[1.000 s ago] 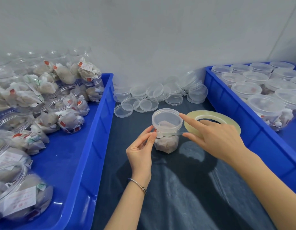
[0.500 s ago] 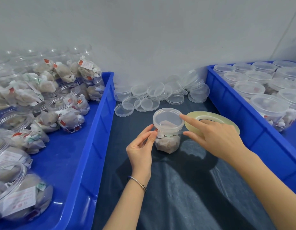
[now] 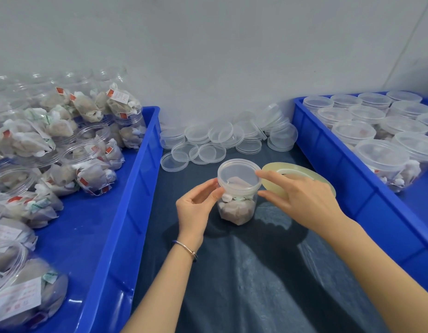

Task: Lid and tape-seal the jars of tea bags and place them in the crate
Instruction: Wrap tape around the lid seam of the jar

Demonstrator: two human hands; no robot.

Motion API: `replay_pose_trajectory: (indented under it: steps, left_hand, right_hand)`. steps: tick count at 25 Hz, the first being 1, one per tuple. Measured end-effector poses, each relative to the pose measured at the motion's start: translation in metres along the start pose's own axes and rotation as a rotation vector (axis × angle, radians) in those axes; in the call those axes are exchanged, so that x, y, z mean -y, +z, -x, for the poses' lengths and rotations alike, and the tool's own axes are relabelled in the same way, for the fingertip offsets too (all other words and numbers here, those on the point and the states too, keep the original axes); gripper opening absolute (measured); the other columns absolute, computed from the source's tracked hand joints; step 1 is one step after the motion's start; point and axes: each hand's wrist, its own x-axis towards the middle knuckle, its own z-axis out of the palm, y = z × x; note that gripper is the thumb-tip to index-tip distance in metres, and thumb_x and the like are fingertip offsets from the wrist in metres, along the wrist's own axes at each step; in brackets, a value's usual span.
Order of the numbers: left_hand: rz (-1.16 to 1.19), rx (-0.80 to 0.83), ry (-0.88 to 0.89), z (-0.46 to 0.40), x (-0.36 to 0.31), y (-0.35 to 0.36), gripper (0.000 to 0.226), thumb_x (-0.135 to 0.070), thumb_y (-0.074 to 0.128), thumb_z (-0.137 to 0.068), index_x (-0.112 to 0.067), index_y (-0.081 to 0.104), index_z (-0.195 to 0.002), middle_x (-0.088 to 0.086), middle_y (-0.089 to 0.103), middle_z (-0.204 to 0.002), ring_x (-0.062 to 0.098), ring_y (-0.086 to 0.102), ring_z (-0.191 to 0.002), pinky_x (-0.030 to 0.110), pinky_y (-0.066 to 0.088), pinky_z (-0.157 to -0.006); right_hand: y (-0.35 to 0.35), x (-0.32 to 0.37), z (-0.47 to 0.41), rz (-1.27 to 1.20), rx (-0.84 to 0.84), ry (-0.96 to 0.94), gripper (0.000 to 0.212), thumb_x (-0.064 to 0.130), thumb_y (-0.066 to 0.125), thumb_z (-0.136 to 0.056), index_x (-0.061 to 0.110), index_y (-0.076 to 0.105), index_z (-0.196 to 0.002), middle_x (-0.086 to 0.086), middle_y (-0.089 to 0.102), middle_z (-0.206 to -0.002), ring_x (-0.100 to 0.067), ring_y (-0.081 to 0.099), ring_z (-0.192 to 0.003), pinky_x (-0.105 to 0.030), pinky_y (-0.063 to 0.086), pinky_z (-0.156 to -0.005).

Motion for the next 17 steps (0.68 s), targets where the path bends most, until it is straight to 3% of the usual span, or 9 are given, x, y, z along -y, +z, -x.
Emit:
replay_pose_trajectory:
  steps: [3, 6, 10, 12, 14, 15, 17]
  left_hand:
    - [0.030, 0.117, -0.118, -0.013, -0.001, -0.005, 0.030, -0.022, 0.078, -0.057, -0.025, 0.075, -0.086, -0.006, 0.075, -0.091, 0.005, 0.069, -0.089, 0.016, 0.053, -0.077]
    - [0.010, 0.176, -0.205, -0.025, -0.009, -0.009, 0.021, -0.019, 0.077, -0.060, -0.023, 0.077, -0.080, -0.005, 0.075, -0.087, 0.006, 0.068, -0.085, 0.021, 0.054, -0.081]
    - [-0.186, 0.157, -0.038, -0.019, -0.016, -0.013, 0.019, -0.009, 0.072, -0.080, -0.023, 0.074, -0.092, -0.011, 0.075, -0.091, -0.003, 0.066, -0.087, 0.023, 0.052, -0.081]
    - [-0.170, 0.306, 0.048, -0.004, -0.015, -0.013, 0.052, -0.014, 0.075, -0.077, -0.026, 0.058, -0.125, -0.011, 0.065, -0.122, -0.002, 0.058, -0.112, 0.022, 0.050, -0.091]
    - [-0.244, 0.497, 0.084, 0.006, -0.011, -0.001, 0.102, -0.017, 0.084, -0.064, -0.036, 0.024, -0.145, -0.017, 0.040, -0.145, -0.004, 0.040, -0.131, 0.018, 0.041, -0.102]
    - [-0.315, 0.497, 0.100, 0.008, -0.010, 0.010, 0.115, -0.017, 0.089, -0.059, -0.039, 0.017, -0.145, -0.018, 0.033, -0.146, -0.004, 0.036, -0.132, 0.017, 0.037, -0.105]
    - [-0.451, 0.324, 0.157, 0.007, -0.012, 0.030, 0.109, -0.023, 0.093, -0.053, -0.038, 0.027, -0.138, -0.013, 0.039, -0.139, 0.002, 0.041, -0.128, 0.024, 0.039, -0.105]
  right_hand:
    - [0.001, 0.000, -0.001, -0.009, -0.008, -0.002, 0.063, 0.072, 0.009, -0.079, 0.055, 0.030, -0.136, 0.011, 0.063, -0.095, -0.010, 0.060, -0.082, -0.023, 0.035, -0.047]
    - [0.002, 0.001, -0.001, -0.016, -0.012, -0.007, 0.061, 0.071, 0.012, -0.081, 0.054, 0.031, -0.136, 0.010, 0.064, -0.096, -0.010, 0.060, -0.083, -0.024, 0.037, -0.048]
    - [0.002, 0.001, -0.001, -0.022, -0.023, -0.006, 0.054, 0.070, 0.018, -0.084, 0.055, 0.030, -0.135, 0.010, 0.065, -0.096, -0.009, 0.060, -0.082, -0.024, 0.039, -0.049]
    - [0.002, 0.002, -0.002, -0.047, -0.027, -0.008, 0.052, 0.069, 0.020, -0.085, 0.056, 0.029, -0.135, 0.010, 0.066, -0.097, -0.010, 0.061, -0.082, -0.026, 0.043, -0.051]
    - [0.003, 0.004, -0.003, -0.058, -0.025, -0.011, 0.050, 0.069, 0.023, -0.086, 0.057, 0.030, -0.134, 0.010, 0.066, -0.100, -0.012, 0.061, -0.084, -0.027, 0.044, -0.050]
    - [0.003, 0.004, -0.004, -0.044, -0.025, -0.015, 0.049, 0.069, 0.024, -0.086, 0.057, 0.030, -0.134, 0.010, 0.066, -0.101, -0.012, 0.062, -0.085, -0.027, 0.040, -0.048]
    - [0.001, 0.001, -0.005, 0.035, -0.018, -0.020, 0.053, 0.072, 0.020, -0.085, 0.056, 0.027, -0.135, 0.010, 0.066, -0.101, -0.012, 0.062, -0.084, -0.024, 0.032, -0.044]
